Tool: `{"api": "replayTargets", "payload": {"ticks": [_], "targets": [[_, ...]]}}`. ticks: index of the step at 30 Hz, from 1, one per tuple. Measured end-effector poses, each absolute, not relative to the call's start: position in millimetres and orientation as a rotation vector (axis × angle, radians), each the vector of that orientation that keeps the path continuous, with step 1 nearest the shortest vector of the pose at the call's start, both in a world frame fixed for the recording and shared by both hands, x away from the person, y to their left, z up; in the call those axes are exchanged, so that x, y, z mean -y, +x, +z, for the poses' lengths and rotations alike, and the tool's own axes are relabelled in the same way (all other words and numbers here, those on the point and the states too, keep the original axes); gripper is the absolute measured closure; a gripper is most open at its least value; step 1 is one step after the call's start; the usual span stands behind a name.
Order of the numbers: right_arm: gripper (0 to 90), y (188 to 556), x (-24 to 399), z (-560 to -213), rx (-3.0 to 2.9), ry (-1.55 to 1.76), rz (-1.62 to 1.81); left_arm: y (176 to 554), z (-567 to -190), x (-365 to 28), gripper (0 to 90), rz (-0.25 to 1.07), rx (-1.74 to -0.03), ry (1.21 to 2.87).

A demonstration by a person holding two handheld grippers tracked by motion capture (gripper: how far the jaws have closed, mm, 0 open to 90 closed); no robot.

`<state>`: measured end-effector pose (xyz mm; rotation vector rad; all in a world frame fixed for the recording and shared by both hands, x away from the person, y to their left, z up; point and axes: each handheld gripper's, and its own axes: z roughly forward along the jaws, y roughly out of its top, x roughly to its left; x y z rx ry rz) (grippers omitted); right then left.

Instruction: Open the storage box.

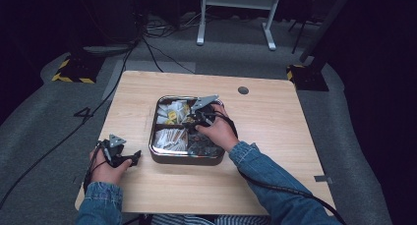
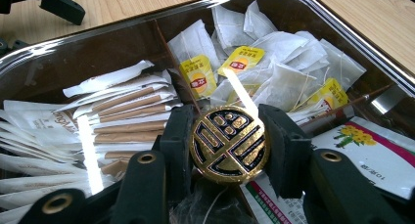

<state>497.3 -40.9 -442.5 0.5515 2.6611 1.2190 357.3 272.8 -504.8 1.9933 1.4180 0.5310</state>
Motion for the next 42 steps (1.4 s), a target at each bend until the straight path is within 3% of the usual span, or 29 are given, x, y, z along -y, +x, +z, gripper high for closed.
{"api": "replayTargets", "payload": {"ticks": [15, 42], "targets": [[59.3, 495, 40, -440, -2.645, 0.561, 1.210, 357, -505, -273, 17.6, 0.532, -1.416, 1.993], [59.3, 490, 60, -398, -2.580, 0.514, 1.272, 358, -505, -273, 17.7, 0.535, -1.417, 1.992]]}}
